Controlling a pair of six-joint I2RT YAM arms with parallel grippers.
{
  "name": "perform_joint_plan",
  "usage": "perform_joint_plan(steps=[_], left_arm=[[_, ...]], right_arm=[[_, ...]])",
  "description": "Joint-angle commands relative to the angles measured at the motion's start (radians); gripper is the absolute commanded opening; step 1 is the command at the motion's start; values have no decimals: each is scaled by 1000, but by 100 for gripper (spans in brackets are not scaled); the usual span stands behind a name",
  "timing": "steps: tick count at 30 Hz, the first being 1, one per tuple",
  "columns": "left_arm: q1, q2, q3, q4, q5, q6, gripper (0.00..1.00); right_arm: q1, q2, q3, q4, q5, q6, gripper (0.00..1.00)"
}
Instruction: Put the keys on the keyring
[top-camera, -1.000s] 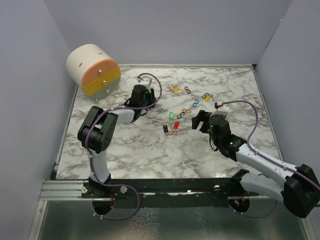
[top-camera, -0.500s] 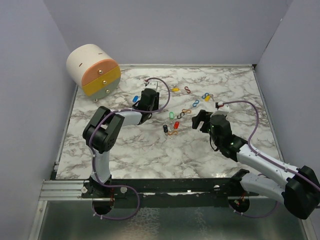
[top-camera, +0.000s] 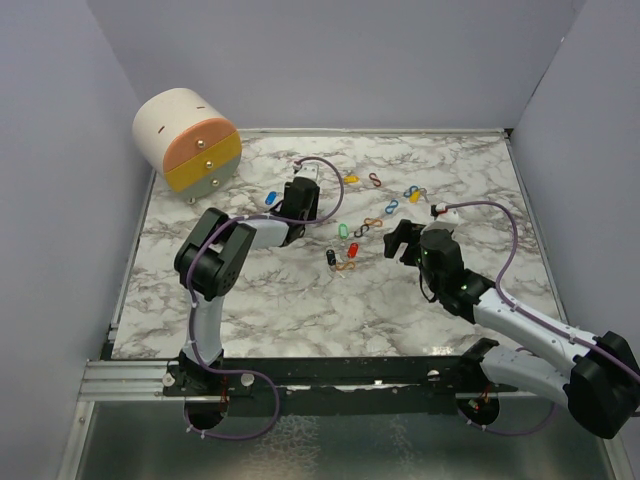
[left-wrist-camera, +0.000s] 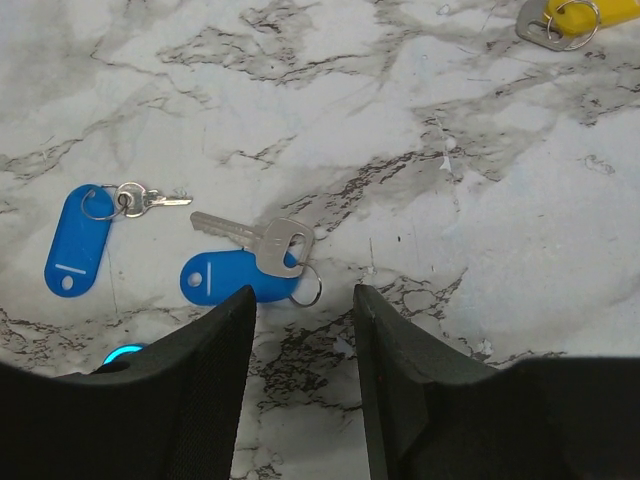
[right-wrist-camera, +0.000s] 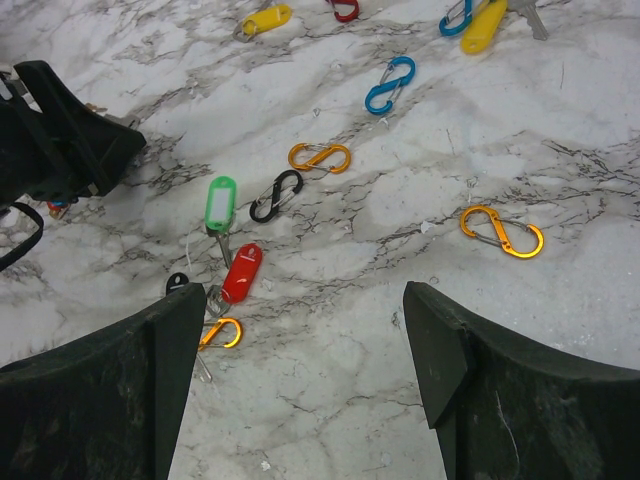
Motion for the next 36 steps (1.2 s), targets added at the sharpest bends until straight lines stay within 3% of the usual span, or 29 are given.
perform_joint_plan(steps=[1,11,23,36], left_arm=[[-6,20,34,-8,-40,19,46],[-14,54,61,-10,-67,44,41],[-18,65,64,-10,-82,47,28],[-28,-14,32,-8,-99,50,0]], right_arm=[[-3,-6,8,21,-9,-4,80],[-3,5,11,28,-10,-7,80],[-3,22,12,41,-11,-7,80],[-4,43,23,38,-7,-13,80]])
